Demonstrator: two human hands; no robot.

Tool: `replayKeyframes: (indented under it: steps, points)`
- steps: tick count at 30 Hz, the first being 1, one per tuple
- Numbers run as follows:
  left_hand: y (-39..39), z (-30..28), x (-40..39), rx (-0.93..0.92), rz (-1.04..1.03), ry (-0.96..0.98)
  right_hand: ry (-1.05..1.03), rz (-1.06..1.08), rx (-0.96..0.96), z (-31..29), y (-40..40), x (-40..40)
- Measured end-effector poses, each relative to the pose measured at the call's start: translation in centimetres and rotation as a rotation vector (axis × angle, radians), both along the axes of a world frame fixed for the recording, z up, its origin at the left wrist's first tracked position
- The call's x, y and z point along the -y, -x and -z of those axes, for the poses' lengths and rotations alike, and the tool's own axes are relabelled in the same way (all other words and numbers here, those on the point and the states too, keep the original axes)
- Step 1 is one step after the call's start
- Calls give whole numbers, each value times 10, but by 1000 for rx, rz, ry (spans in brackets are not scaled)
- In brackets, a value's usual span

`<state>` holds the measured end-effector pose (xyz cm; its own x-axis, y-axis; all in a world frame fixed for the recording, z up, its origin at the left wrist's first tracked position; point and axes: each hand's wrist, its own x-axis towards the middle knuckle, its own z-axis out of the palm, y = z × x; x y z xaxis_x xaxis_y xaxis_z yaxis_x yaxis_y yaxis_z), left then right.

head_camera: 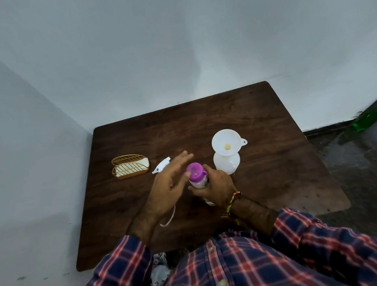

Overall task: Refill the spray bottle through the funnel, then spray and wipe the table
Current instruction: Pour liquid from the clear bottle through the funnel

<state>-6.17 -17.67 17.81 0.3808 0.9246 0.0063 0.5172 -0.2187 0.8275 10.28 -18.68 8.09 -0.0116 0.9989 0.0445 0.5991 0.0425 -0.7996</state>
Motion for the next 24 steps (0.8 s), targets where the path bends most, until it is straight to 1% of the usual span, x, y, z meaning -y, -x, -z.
replayKeyframes:
  steps: [1, 2, 4, 5, 6, 7, 8, 9, 10, 11, 13, 14, 16, 17, 18, 20, 21, 24]
  points:
    - [-1, 1, 2, -36, 64, -1, 8, -16, -5, 2, 0, 1]
    - [-3, 2, 3, -81, 45, -31, 19, -39, -9, 5, 0, 1]
    - [-3, 1, -1, -135, -129, -107, 38, -64, -19, 8, 0, 2]
    - [-1, -1, -5, -133, -172, -132, 40, -56, -33, 8, -1, 2]
    - [1, -2, -7, -123, -135, -132, 33, -52, -52, 8, -1, 1]
    - [0, -3, -10, -134, -28, -122, 19, -50, -69, 8, -2, 0]
    - [0, -1, -12, -170, 120, -118, 9, -51, -75, 9, -3, -1]
    - [-2, 1, -13, -212, 225, -119, 7, -58, -75, 10, -3, -1]
    - [-3, 2, -13, -254, 240, -128, 12, -72, -71, 10, -2, -1]
    - [-3, 3, -16, -295, 193, -136, 25, -87, -64, 10, -2, -1]
    - [-1, 1, -23, -320, 71, -129, 54, -101, -57, 9, -2, -3]
    - [0, 1, -25, -315, 95, -116, 57, -100, -65, 8, -3, -4]
    - [1, 4, -30, -344, 276, -113, 44, -100, -95, 5, -6, -6]
    - [1, 5, -29, -349, 329, -120, 42, -118, -107, 4, -8, -6]
    - [1, 6, -29, -340, 324, -116, 50, -143, -110, 3, -10, -7]
    - [2, 8, -33, -315, 248, -105, 83, -188, -90, 1, -11, -8]
    - [3, 7, -34, -312, 252, -95, 94, -201, -88, -1, -11, -8]
    - [3, 10, -37, -324, 407, -72, 98, -212, -138, -2, -12, -8]
